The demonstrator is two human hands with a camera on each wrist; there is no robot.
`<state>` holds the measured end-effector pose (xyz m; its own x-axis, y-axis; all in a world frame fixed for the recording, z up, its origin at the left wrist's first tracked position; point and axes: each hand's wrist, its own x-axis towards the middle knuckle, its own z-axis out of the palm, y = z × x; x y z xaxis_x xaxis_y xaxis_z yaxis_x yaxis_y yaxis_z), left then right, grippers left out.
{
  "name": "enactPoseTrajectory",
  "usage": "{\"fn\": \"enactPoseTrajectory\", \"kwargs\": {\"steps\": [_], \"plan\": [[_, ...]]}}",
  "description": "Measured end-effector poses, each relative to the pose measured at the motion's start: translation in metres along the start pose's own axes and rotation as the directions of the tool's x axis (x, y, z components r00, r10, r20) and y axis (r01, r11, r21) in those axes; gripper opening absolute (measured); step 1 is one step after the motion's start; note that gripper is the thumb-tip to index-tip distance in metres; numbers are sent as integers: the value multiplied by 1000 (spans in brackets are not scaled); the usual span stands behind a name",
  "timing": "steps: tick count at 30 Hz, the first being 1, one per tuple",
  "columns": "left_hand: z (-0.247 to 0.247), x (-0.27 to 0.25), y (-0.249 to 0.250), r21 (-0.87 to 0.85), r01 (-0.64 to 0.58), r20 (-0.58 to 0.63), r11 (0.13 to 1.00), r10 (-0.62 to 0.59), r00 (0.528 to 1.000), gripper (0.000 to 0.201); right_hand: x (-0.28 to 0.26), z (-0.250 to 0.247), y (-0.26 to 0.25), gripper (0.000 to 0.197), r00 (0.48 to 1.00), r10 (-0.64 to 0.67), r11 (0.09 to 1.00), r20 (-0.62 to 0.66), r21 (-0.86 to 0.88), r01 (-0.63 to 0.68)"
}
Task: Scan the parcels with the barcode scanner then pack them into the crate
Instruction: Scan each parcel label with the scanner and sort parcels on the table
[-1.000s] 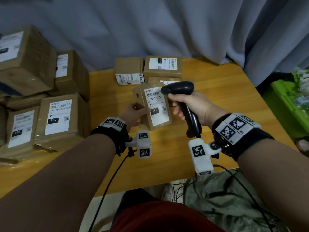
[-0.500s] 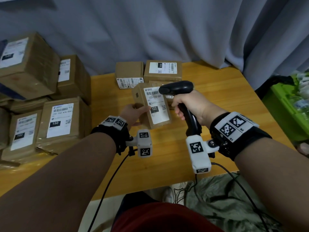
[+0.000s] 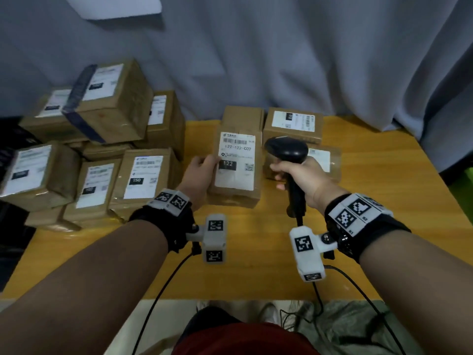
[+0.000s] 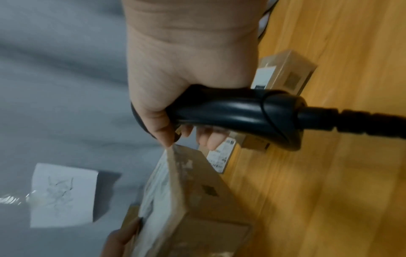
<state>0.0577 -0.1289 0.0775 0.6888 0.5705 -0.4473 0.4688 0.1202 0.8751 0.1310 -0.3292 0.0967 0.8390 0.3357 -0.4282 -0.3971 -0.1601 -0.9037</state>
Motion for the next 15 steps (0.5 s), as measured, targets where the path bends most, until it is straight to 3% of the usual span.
{"fn": "enactPoseTrajectory", "kwargs": {"steps": [4, 10, 15], "plan": [[-91, 7, 16, -22, -41, -79, 999, 39, 996, 39, 11, 60, -8, 17, 995, -18, 999, 95, -36, 22], [-229, 30, 14, -38, 76, -298, 996, -84, 951, 46, 21, 188, -19, 4, 955, -30, 990, 295, -126, 70], [-295, 55, 3, 263, 88, -387, 961, 22, 922, 45, 29, 279, -16, 8, 935, -6, 977, 355, -196, 81]]}}
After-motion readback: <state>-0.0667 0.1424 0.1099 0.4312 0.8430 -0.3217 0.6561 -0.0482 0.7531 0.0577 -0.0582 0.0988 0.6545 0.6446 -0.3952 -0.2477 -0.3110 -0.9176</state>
